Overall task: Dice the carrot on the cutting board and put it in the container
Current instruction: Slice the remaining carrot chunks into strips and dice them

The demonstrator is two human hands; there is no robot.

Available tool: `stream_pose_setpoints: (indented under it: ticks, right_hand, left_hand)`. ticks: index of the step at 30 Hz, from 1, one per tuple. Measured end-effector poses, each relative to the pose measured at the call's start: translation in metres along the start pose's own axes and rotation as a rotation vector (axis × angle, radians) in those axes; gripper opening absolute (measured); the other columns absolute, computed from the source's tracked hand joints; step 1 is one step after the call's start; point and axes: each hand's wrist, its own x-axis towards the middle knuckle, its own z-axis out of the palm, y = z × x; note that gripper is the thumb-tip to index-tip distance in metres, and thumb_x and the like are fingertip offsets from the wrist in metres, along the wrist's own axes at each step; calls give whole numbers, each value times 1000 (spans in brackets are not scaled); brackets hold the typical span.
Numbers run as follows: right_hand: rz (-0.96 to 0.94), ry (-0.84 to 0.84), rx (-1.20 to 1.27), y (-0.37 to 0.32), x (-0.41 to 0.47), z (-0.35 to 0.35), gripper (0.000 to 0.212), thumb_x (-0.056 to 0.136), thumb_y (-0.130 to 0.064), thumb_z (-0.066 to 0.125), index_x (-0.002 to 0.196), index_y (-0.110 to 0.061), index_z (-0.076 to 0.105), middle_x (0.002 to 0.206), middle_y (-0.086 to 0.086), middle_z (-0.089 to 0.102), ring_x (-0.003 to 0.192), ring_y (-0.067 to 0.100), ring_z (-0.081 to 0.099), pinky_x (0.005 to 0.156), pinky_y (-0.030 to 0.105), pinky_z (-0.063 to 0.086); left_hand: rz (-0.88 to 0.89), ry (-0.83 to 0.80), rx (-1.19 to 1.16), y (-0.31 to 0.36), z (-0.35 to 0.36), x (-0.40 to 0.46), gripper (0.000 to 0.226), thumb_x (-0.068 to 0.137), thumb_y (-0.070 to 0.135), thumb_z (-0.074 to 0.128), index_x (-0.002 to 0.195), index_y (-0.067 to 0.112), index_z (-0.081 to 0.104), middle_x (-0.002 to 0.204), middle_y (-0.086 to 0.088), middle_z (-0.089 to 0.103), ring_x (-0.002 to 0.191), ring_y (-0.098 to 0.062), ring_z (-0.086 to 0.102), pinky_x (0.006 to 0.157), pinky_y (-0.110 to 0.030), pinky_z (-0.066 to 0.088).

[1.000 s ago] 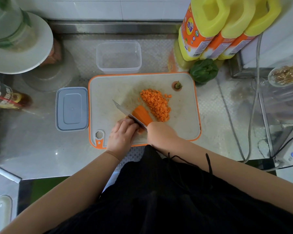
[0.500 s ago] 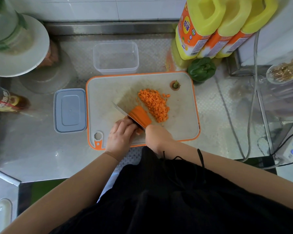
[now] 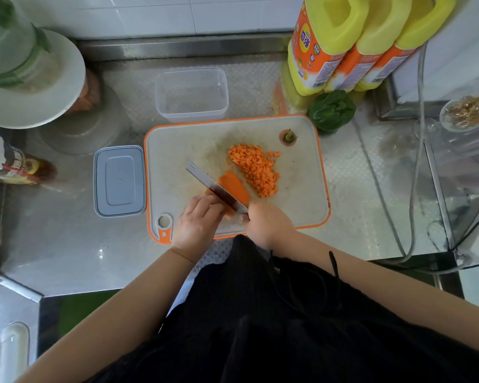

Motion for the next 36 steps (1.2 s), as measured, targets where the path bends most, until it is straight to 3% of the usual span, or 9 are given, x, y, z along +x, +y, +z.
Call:
stream_pose_setpoints:
  ticks: [11,15,19,21,26,33,36]
  right_hand:
    - [47,-47,-60,-18,-25,-16,11,93,-15,51,86,-13,43,68,-1,41,71,22,49,64,32,38]
    - [99,-73,-80,-25,-23,-22,25,87,-2,51,68,-12,38,66,1,43,58,18,44,63,32,39]
    - [92,-86,-107,-32,-20,-29,27,85,6,47,64,-10,38,65,4,42,56,19,42,62,32,39]
    - [71,-83,-125,-34,-17,-29,26,86,5,46,64,-9,40,64,3,40,58,20,43,62,32,38]
    - [46,-45,-151,-38,-9,-25,15,89,2,47,88,-11,54,66,2,40,72,25,49,65,32,40]
    - [84,-38,-115,-37,-1,-17,13,93,-2,46,83,-10,50,68,3,44,72,26,53,63,32,42]
    - [77,-65,-77,-33,1,-20,18,93,-4,45,76,-8,48,67,3,46,63,22,50,55,29,38]
  left_hand:
    - [-75,3,-24,6,-1,2,17,93,14,58,88,4,70,95,-12,66,98,-25,53,86,-32,46]
    - [-72,20,-57,5,2,1,16,95,15,57,91,5,68,104,-4,56,99,-25,53,86,-32,46]
    - [-61,23,-64,1,3,-1,17,94,14,57,92,3,69,107,-3,52,101,-26,53,87,-32,45]
    - [-73,13,-53,1,4,-2,18,94,14,56,93,3,70,105,-6,57,101,-26,53,87,-32,46]
    - [-104,-20,-30,2,7,-3,20,95,16,55,94,4,72,101,-12,66,102,-27,54,89,-35,48]
    - [-102,-52,-45,-2,10,-7,20,96,17,56,99,4,72,105,-12,66,101,-29,56,90,-39,51]
    - [-92,-41,-34,-4,10,-6,18,95,15,59,99,4,72,104,-12,66,101,-29,57,90,-40,52]
